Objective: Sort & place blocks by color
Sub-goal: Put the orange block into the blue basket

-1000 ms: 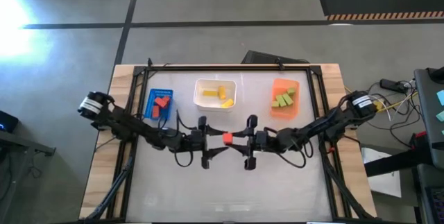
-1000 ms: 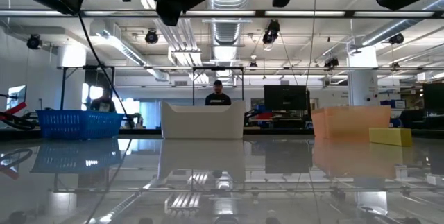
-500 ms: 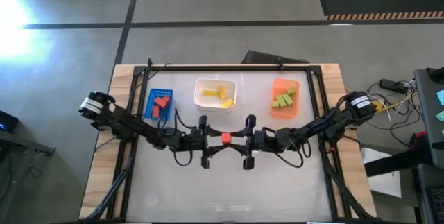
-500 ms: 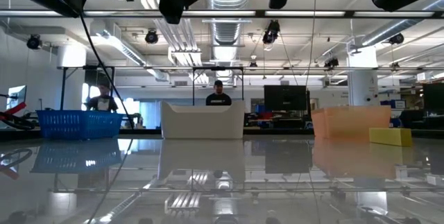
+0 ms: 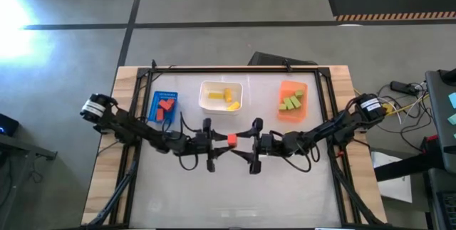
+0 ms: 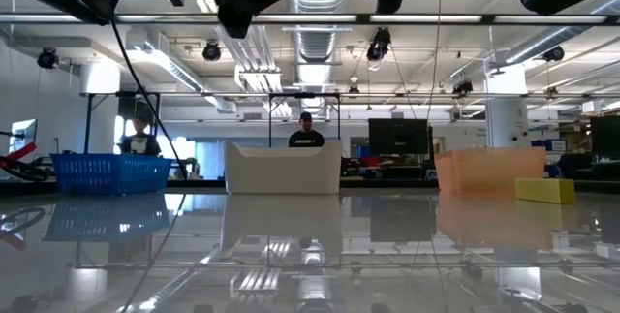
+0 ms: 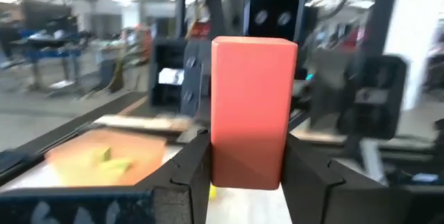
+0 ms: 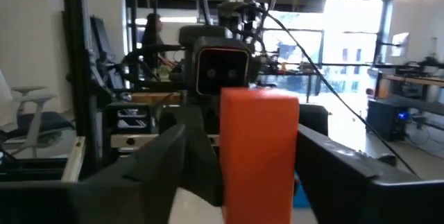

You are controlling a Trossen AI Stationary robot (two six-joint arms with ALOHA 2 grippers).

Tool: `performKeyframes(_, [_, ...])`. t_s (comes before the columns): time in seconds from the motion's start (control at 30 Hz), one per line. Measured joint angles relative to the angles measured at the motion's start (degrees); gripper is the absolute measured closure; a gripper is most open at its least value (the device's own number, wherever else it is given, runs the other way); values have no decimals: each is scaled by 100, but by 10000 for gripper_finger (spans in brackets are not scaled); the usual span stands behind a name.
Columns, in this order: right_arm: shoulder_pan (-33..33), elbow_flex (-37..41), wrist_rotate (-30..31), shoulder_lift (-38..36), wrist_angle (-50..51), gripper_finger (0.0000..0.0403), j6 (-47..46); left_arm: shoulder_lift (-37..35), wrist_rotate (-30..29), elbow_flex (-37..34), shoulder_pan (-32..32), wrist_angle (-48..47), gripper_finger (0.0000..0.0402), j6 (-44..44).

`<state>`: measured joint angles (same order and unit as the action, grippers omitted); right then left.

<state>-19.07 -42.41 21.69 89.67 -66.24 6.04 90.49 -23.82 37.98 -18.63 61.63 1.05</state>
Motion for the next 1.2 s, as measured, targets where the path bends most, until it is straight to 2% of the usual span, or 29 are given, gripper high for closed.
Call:
performKeyframes(0.1, [-2, 9, 311, -87, 46, 126, 27, -183, -509, -47, -7, -595, 285, 89])
performKeyframes(0.2, [-3, 5, 904, -335, 453, 109, 43, -569, -1226, -81, 6, -1768, 285, 473])
performKeyframes(0.3, [-4, -7, 1418, -621, 1081, 104, -212, -1096, -2052, -62, 64, -3604, 285, 1244])
performKeyframes(0.4, [-4, -7, 1681, -915, 1604, 106, -395, -1641, -2629, -40, 222, -5665, 285, 2478])
performKeyframes(0.6, [-5, -9, 1794, -1201, 2279, 122, -654, -2425, -2646, -53, 881, -9430, 285, 5259])
performKeyframes(0.73, [-4, -9, 1794, -1163, 2273, 131, -658, -2593, -1870, -27, 1544, -11242, 285, 6482])
performKeyframes(0.87, [-4, -9, 1794, -1089, 2283, 133, -680, -2492, -1244, -99, 2126, -12018, 285, 6693])
performKeyframes(1.03, [-4, -9, 1794, -1054, 2290, 133, -686, -2279, -982, -102, 2535, -12109, 285, 6406])
performKeyframes(1.2, [-4, -9, 1797, -1053, 2358, 133, -711, -2078, -924, -55, 2618, -12109, 285, 6309])
